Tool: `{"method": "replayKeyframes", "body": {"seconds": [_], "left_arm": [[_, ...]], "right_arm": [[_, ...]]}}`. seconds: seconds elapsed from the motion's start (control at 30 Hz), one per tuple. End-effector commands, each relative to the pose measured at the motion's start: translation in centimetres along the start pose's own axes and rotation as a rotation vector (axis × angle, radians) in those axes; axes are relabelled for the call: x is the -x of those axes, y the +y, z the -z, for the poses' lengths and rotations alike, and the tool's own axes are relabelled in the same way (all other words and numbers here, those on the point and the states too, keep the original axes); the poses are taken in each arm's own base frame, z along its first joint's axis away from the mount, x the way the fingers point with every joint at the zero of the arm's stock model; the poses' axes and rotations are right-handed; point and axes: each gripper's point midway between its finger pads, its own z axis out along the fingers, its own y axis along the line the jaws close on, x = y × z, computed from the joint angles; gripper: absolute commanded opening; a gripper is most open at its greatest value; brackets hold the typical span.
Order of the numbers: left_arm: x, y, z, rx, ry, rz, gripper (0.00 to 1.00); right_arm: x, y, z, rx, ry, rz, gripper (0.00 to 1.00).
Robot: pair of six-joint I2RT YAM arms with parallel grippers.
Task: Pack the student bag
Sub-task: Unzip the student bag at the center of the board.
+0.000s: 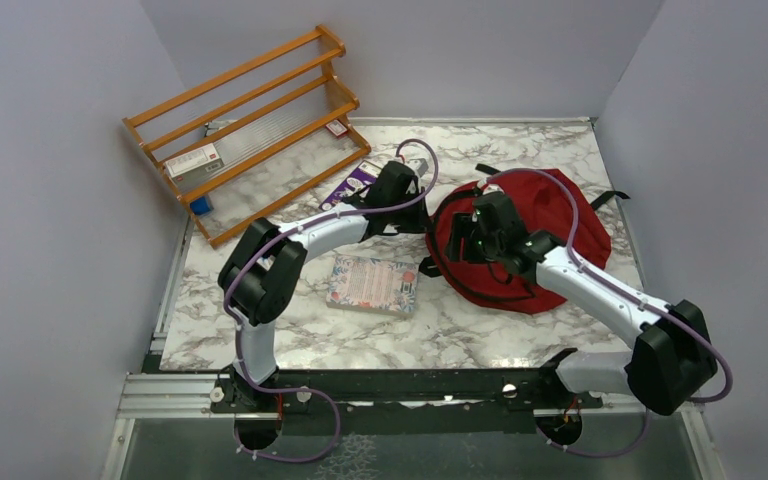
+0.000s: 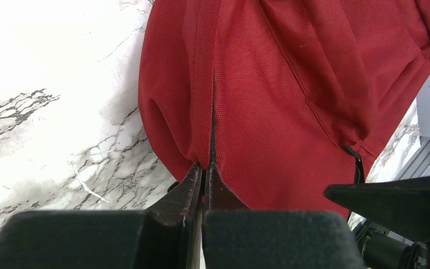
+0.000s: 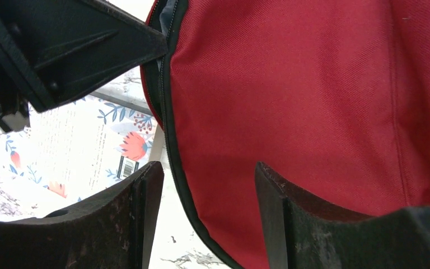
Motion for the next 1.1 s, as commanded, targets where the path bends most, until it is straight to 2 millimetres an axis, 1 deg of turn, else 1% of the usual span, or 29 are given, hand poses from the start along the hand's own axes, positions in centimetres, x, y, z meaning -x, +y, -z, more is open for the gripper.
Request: {"method": "replayKeyframes", "body": {"seconds": [0.0, 0.17, 0.47, 0.6, 0.63, 0.83, 0.9, 1.07], "left_arm": [[0.7, -1.4, 1.1, -0.041, -0.037, -0.020, 0.00], [0.4, -1.2, 1.1, -0.041, -0.034, -0.021, 0.00], [0.1, -1.6, 1.1, -0.067, -0.027, -0.017, 0.00], [0.1, -1.6, 1.2, -0.071, -0.028, -0.017, 0.00], [0.1, -1.7, 1.2, -0.073, -0.027, -0.018, 0.00], [0.0, -1.6, 1.2, -0.074, -0.025, -0.018, 0.00], [0.0, -1.6, 1.2, -0.073, -0.026, -0.018, 0.00], [0.1, -1.6, 1.2, -0.070, -0.026, -0.021, 0.00]], "right_arm": [[2.1, 2.0, -1.3, 0.066, -0.044, -0.026, 0.66], [1.9, 2.1, -3.0, 0.073, -0.025, -0.023, 0.65], [1.3, 1.8, -5.5, 0.064, 0.008, -0.008, 0.65], [0.9, 1.3, -6.6, 0.039, 0.022, -0.001, 0.64], [0.8, 1.2, -6.8, 0.034, 0.025, 0.001, 0.63], [0.3, 0.3, -7.5, 0.002, 0.033, 0.013, 0.46], [0.2, 0.0, -7.5, -0.007, 0.033, 0.016, 0.38], [0.7, -1.0, -6.8, -0.039, 0.010, 0.021, 0.10]]}}
